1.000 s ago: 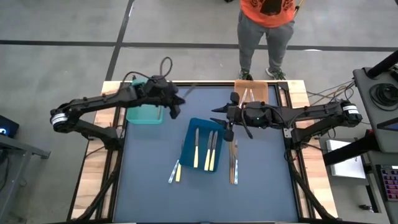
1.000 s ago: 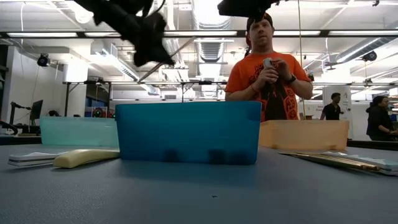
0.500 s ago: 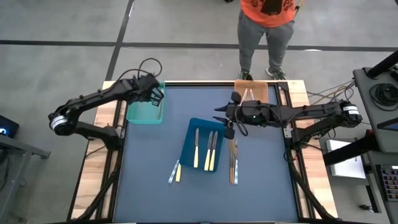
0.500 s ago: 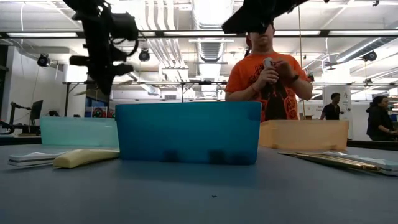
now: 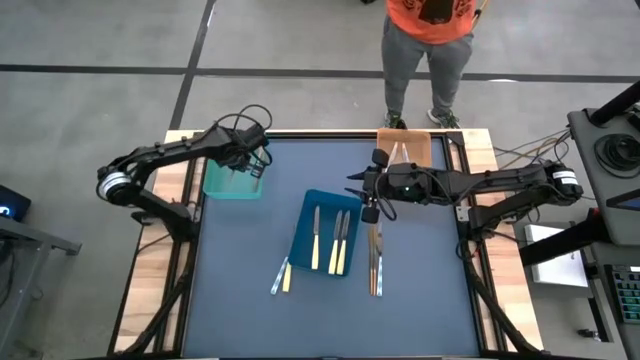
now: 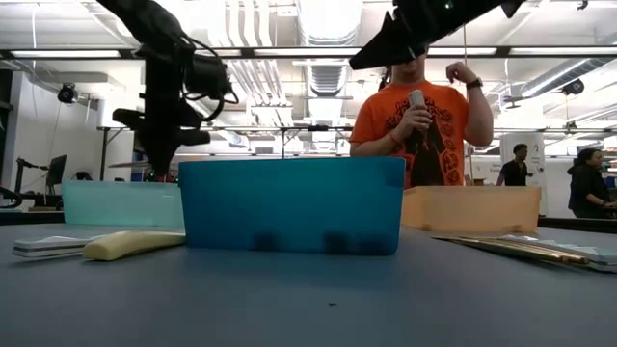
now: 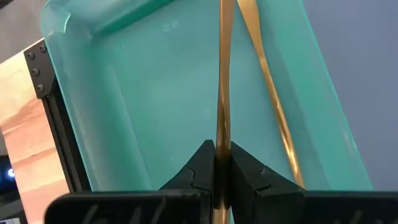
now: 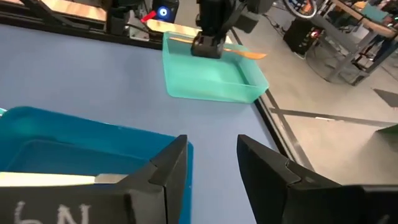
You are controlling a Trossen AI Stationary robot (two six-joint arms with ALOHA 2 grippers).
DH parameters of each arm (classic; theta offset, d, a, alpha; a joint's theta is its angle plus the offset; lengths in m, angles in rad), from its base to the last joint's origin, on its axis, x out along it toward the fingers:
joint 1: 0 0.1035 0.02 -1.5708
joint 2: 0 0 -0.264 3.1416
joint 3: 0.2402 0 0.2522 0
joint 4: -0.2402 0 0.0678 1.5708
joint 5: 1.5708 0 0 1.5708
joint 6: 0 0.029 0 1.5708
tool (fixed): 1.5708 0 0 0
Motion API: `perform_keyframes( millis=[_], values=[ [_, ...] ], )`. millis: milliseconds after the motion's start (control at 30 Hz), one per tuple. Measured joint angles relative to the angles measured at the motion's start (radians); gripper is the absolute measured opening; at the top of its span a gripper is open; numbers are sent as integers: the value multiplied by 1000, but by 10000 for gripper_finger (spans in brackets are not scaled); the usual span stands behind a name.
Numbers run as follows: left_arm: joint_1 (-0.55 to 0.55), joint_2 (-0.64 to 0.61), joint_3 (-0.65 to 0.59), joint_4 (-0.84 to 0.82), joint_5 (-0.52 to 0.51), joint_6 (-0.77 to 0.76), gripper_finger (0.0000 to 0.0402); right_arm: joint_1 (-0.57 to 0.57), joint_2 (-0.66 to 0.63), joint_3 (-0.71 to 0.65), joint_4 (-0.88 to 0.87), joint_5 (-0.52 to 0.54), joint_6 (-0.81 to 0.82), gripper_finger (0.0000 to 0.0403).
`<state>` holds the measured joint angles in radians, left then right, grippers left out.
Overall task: Sort silverware by color (type)
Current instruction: Put the top right gold knife into the light blue bin
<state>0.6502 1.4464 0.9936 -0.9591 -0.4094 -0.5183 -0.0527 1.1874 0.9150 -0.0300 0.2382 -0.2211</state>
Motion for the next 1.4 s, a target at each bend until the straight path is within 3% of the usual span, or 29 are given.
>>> perform_keyframes(
  millis=[500, 633, 867, 1400],
  values=[
    [85, -8, -20, 106, 167, 143, 5, -43, -6, 0, -21, -1, -8, 130],
    [102, -24, -61, 128, 170, 143, 5, -42, -6, 0, -33, -1, -8, 132],
    [131, -101, -178, 310, 318, 146, 5, -46, -6, 0, -37, -1, -15, 126],
    [222, -116, -233, 362, 296, 91, 7, -53, -6, -1, -36, -1, -15, 132]
  ],
)
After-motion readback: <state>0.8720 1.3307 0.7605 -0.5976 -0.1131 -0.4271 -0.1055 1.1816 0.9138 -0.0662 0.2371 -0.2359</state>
